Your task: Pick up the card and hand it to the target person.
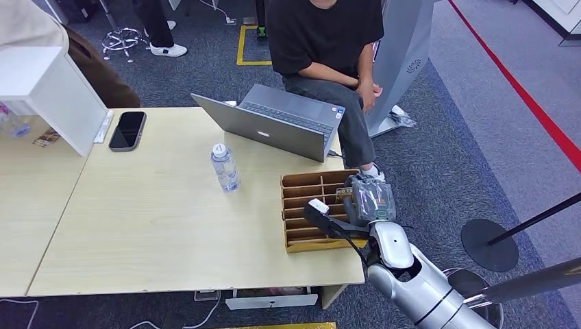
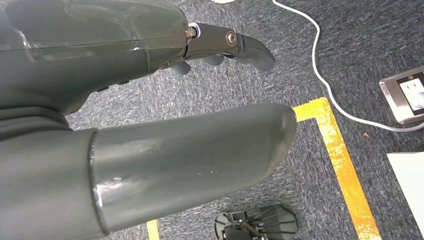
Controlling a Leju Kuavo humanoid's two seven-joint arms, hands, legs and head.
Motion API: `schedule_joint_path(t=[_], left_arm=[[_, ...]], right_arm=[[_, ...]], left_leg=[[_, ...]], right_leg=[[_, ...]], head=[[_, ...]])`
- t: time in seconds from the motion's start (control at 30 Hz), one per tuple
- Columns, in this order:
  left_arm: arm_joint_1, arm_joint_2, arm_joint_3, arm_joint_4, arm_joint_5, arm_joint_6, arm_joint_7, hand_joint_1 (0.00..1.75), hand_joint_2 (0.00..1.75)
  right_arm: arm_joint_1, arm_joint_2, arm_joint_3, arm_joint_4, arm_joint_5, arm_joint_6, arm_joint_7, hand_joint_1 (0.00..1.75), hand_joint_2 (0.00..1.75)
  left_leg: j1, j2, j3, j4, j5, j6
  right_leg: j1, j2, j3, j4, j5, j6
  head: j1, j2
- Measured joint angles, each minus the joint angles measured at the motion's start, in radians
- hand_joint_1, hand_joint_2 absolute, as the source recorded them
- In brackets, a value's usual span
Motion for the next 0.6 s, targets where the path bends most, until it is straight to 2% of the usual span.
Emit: schedule_joint_path(t=[0.6], left_arm=[[0.0,0.0,0.001,0.0,0.0,0.003,0.001,0.0,0.0]], right_arm=[[-0.008,0.0,0.017,0.0,-0.008,0.033,0.003,0.99,1.75]], left_leg=[[0.0,0.0,0.0,0.0,0.0,0.0]], right_leg=[[0.0,0.0,0.0,0.0,0.0,0.0]], head=[[0.0,0.0]])
